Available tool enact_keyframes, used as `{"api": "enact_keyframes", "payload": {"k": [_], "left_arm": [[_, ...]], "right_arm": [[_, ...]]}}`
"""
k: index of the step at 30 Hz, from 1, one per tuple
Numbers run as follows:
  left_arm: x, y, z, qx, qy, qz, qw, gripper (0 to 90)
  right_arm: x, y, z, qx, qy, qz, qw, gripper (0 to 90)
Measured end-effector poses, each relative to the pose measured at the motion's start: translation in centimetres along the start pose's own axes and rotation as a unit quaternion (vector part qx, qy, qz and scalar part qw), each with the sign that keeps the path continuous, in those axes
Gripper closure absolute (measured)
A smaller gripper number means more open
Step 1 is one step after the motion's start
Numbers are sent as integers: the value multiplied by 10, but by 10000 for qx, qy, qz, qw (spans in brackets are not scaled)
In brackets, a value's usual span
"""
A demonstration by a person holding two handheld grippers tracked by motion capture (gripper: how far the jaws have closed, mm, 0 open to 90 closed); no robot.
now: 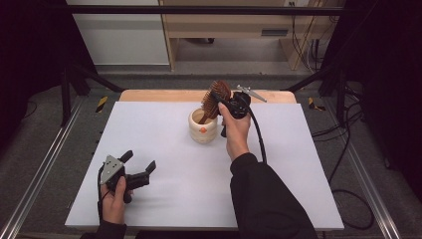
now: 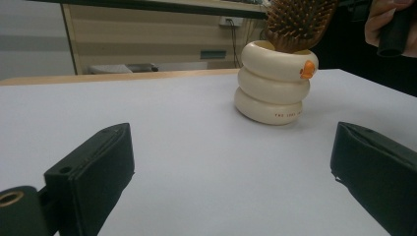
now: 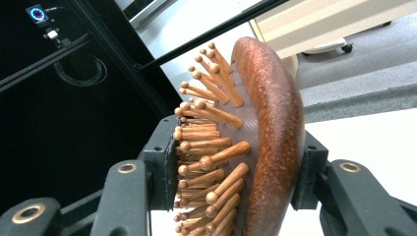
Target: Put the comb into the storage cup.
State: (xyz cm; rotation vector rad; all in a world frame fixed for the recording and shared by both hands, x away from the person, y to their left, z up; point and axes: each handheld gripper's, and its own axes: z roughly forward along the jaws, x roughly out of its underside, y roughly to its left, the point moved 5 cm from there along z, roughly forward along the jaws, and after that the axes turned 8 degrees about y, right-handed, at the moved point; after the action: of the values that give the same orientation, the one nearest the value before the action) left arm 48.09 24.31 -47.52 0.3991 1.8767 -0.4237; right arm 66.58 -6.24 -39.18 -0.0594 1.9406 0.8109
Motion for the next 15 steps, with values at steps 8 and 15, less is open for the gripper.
{"api": "enact_keyframes", "payload": {"k": [8,15], "left_arm": [[0,0,0,-1,19,-3,10000,27],[0,0,0,1,18,-1,10000,28]], "right_arm": [[0,-3,-1,-6,5,56,10000,475],[0,-3,-1,-26,25,68,10000,467]]}}
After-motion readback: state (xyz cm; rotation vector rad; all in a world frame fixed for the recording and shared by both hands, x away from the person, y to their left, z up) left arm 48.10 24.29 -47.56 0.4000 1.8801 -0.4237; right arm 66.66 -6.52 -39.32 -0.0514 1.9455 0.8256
